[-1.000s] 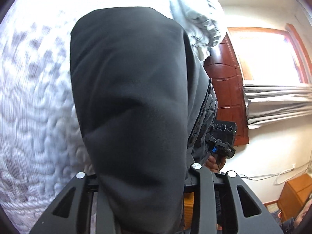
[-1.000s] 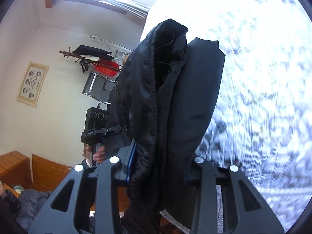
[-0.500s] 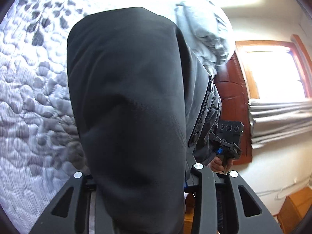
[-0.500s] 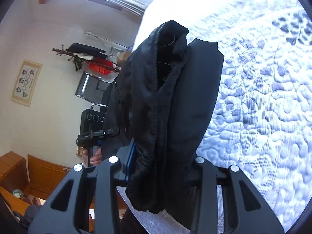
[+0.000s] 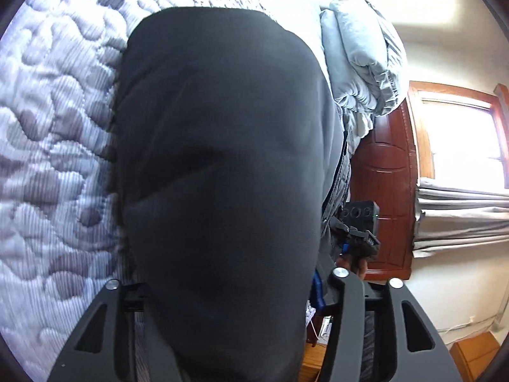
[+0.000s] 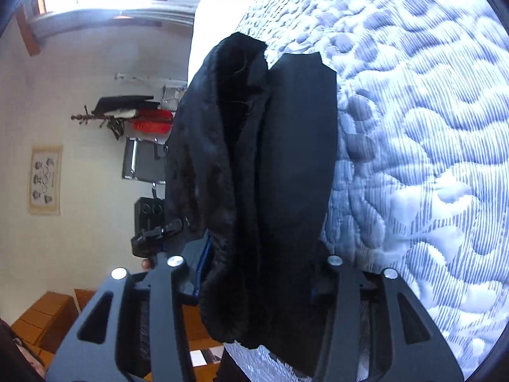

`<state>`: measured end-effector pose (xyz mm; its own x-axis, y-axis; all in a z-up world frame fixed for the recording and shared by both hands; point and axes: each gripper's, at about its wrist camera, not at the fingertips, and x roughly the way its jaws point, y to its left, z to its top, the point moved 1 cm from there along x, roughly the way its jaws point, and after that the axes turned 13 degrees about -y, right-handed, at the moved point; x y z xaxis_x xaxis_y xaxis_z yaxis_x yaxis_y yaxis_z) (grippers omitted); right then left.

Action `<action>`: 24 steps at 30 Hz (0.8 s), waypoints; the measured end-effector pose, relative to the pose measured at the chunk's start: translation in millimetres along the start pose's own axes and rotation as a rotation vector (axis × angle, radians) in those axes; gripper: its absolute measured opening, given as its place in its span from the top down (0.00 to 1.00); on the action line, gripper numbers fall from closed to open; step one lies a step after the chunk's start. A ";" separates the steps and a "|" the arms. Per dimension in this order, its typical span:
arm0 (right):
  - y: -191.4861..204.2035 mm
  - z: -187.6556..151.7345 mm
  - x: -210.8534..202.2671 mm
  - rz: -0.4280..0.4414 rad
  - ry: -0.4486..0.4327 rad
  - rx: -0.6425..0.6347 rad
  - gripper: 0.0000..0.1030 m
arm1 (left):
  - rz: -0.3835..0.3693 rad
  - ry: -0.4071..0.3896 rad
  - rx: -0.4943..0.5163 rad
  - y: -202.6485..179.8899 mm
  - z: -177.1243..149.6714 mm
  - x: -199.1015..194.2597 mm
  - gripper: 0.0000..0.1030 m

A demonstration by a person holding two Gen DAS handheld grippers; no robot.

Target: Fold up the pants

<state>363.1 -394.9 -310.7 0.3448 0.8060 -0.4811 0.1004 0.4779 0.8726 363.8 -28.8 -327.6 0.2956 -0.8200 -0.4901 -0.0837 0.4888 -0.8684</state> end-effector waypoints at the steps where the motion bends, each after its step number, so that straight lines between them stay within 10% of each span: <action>1: -4.4 -1.5 -0.4 -0.006 -0.007 0.005 0.41 | 0.019 -0.001 0.004 5.2 -0.9 -0.2 0.38; 13: -41.7 -34.9 -63.7 0.025 -0.079 0.005 0.24 | 0.154 -0.093 0.070 12.0 -23.2 -41.5 0.15; 24: -57.1 -100.7 -125.0 -0.212 -0.167 -0.103 0.16 | 0.467 -0.332 0.268 -10.5 -73.2 -103.9 0.04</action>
<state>220.3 -487.7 -308.8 0.4758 0.6201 -0.6238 0.0938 0.6694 0.7369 264.3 29.5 -273.1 0.5688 -0.3872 -0.7256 -0.0471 0.8655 -0.4987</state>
